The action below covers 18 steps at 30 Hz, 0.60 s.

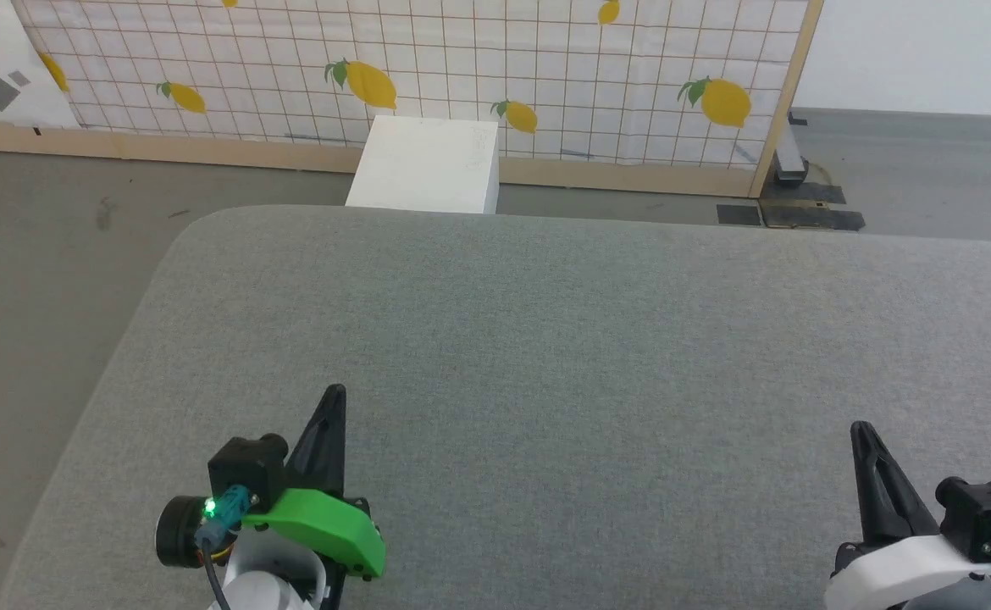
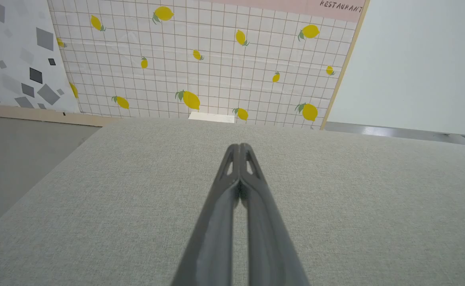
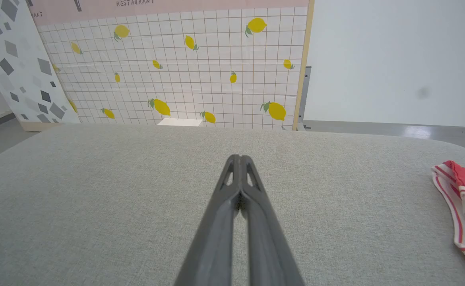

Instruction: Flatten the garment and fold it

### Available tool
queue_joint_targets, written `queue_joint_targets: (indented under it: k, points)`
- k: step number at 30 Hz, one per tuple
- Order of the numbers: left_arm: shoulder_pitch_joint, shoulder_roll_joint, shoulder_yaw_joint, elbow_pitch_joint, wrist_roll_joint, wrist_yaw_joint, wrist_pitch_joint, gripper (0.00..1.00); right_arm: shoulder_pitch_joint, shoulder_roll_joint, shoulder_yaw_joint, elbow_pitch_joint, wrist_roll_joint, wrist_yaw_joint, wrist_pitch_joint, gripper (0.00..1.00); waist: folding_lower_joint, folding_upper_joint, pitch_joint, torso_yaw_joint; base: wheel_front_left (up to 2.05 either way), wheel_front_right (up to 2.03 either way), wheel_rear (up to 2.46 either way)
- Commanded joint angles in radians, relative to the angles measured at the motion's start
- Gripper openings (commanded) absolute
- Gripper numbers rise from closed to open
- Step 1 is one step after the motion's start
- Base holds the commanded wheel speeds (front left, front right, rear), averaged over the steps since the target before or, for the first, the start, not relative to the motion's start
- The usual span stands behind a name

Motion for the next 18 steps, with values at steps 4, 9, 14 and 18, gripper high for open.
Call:
queue_joint_targets:
  k: [4, 9, 14, 18]
  points:
    - [0.022, -0.002, 0.010, -0.016, 0.025, 0.009, 0.010, 0.00, -0.022, 0.001, 0.010, -0.008, -0.011, -0.001, 0.009, 0.00, 0.0000, -0.0001, 0.002, -0.005, 0.00, 0.00, 0.00]
    - [0.025, -0.002, 0.017, -0.028, 0.036, 0.012, 0.020, 0.00, -0.027, 0.001, 0.016, -0.010, -0.015, -0.001, 0.016, 0.00, 0.0000, -0.0001, 0.004, -0.010, 0.00, 0.00, 0.00]
    - [0.029, -0.002, 0.024, -0.039, 0.046, 0.015, 0.030, 0.00, -0.031, 0.001, 0.022, -0.013, -0.020, -0.001, 0.022, 0.00, 0.0000, -0.0001, 0.007, -0.016, 0.00, 0.00, 0.00]
    - [0.032, -0.003, 0.029, -0.048, 0.054, 0.017, 0.038, 0.00, -0.035, 0.001, 0.028, -0.015, -0.023, -0.001, 0.027, 0.00, 0.0000, -0.0001, 0.008, -0.020, 0.00, 0.00, 0.00]
